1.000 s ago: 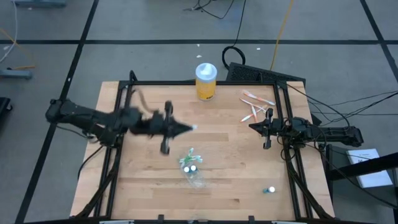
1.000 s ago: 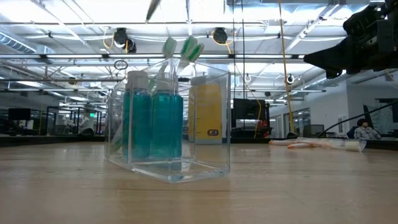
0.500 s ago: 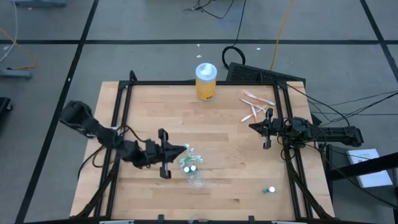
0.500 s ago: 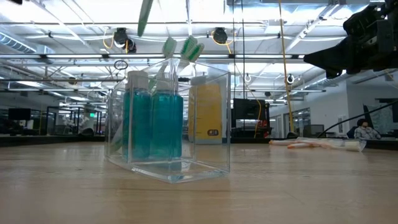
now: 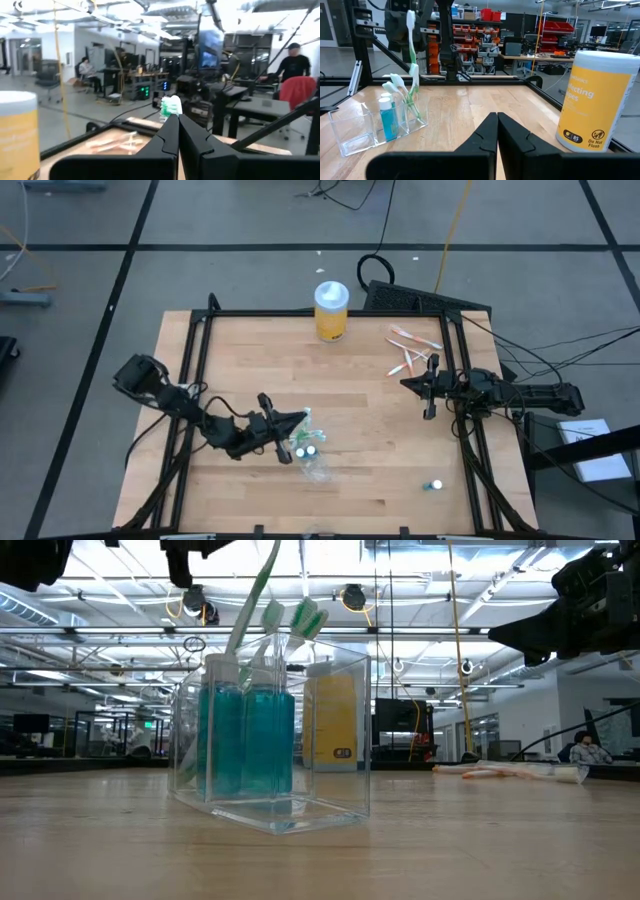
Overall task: Pick & Place toothbrushing station
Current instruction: Put the green toothbrush into the transparent organizer
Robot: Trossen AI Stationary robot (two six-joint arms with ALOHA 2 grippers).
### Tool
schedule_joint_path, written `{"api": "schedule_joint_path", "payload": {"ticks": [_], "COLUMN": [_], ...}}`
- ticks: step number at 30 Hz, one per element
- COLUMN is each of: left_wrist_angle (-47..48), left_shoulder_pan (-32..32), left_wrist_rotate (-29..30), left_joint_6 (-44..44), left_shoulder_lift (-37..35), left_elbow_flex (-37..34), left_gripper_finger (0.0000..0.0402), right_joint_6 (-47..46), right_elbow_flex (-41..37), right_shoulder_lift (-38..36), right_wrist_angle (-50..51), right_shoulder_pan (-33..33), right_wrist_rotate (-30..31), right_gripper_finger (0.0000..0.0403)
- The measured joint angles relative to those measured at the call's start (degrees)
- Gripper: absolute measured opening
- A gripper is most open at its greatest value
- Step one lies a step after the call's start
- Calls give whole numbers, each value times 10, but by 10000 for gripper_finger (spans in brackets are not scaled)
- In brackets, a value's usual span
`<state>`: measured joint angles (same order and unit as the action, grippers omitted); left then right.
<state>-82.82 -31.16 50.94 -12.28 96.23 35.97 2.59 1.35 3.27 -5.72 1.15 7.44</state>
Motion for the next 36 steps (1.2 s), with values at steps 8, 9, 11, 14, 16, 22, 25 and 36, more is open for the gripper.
{"api": "schedule_joint_path", "payload": {"ticks": [8,9,11,14,16,22,25,36], "left_wrist_angle": [34,43,69,105,130,182,193,241], "left_shoulder_pan": [0,0,0,2,4,10,10,10], "left_wrist_rotate": [49,50,56,72,76,76,76,52], "left_joint_6": [37,48,67,93,116,158,171,205], "left_shoulder_lift": [2,2,2,2,3,3,2,2], "left_elbow_flex": [0,0,0,0,0,0,0,0], "left_gripper_finger": [0,0,0,0,0,0,0,2], "right_joint_6": [0,0,0,0,0,0,0,0], "right_elbow_flex": [0,0,0,0,0,0,0,0], "right_shoulder_lift": [0,0,0,0,0,0,0,0], "right_wrist_angle": [0,0,0,0,0,0,0,0], "right_shoulder_pan": [0,0,0,0,0,0,0,0], "right_wrist_rotate": [0,0,0,0,0,0,0,0], "right_gripper_finger": [4,4,4,4,4,4,4,4]}}
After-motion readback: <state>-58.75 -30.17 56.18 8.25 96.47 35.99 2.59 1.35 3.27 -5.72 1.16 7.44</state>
